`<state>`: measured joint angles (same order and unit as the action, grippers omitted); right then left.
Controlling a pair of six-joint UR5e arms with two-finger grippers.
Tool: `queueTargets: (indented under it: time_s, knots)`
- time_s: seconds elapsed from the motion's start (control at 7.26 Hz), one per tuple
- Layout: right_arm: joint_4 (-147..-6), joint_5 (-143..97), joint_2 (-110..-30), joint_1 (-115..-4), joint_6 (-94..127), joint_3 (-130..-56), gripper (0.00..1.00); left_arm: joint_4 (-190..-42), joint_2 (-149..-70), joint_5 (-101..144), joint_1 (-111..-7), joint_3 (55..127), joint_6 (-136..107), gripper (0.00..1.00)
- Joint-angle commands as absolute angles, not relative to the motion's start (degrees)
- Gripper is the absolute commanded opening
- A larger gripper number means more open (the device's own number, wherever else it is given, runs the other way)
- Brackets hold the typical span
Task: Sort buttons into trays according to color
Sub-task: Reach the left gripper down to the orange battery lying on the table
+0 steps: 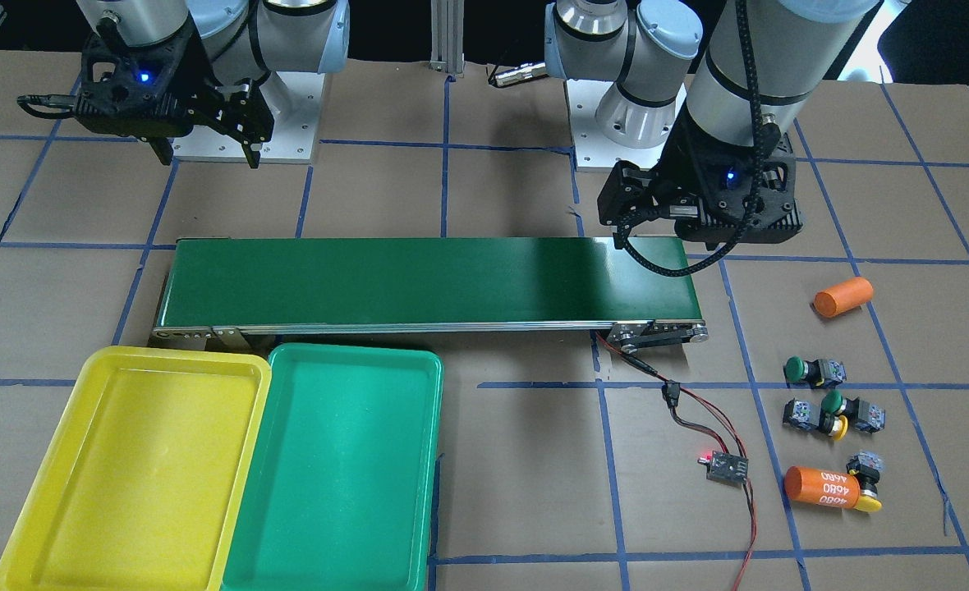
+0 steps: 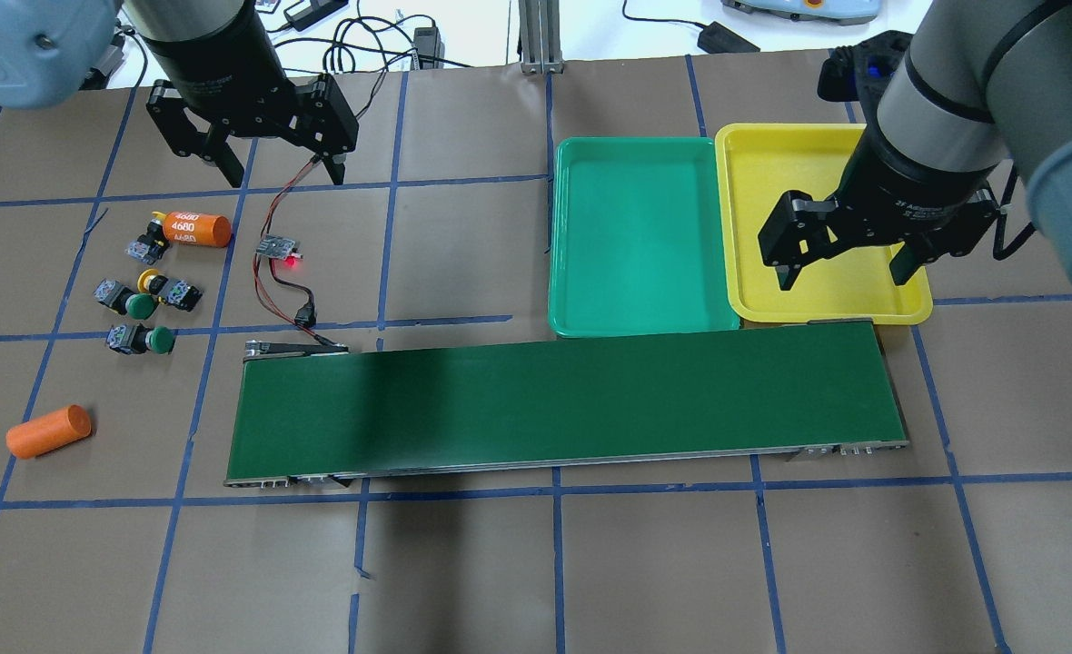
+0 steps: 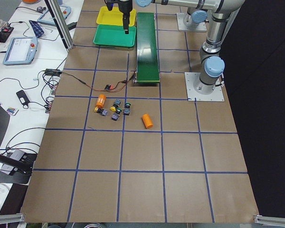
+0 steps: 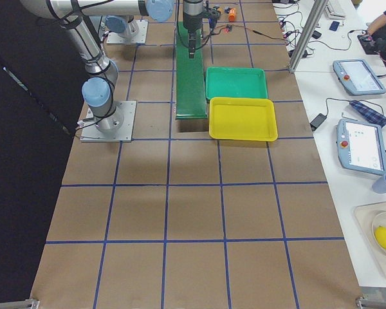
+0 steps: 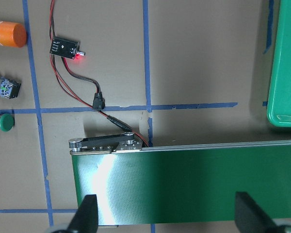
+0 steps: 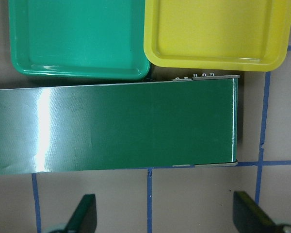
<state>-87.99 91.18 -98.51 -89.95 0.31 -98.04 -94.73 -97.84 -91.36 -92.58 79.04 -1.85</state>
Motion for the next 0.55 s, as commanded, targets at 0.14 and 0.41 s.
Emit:
queueTargets:
  time_s: [0.14,0.41]
  knots:
    - [-86.5,91.2,-99.1,-89.9,1.0,-98.3,1.0,-93.9,-98.9,-91.9,-91.2,79.5,0.3,1.0]
    - [-86.5,91.2,-99.0,-89.9,1.0,-98.3,1.0,-94.7,-100.0,-91.8,-77.7,82.5,6.2,1.0]
